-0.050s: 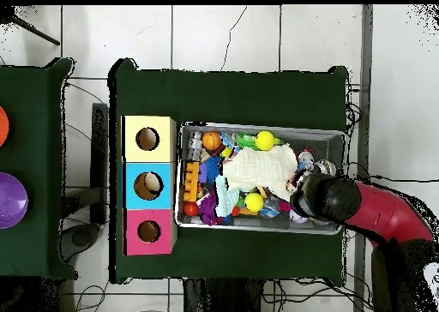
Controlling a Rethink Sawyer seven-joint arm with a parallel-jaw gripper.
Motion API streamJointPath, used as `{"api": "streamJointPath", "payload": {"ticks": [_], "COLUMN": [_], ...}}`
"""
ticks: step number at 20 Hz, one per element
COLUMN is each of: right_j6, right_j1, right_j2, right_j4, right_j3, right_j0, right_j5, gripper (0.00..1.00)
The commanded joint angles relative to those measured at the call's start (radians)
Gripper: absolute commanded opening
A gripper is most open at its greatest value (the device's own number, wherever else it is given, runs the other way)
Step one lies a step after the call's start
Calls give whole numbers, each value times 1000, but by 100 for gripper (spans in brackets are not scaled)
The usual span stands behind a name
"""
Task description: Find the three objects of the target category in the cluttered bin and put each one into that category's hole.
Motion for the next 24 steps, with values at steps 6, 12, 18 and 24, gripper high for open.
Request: {"api": "streamJointPath", "payload": {"ticks": [6, 12, 18, 24], "right_j6": [0, 127, 208, 257], "right_j1": [-71, -78, -94, -130], "right_j2": [96, -25, -129, -137], "right_j4": [48, -17, 5, 142], "right_j3": [246, 299, 363, 480], "right_j0": [53, 164, 274, 321], "right_j5": [26, -65, -87, -109], "gripper": [0, 0, 0, 0]}}
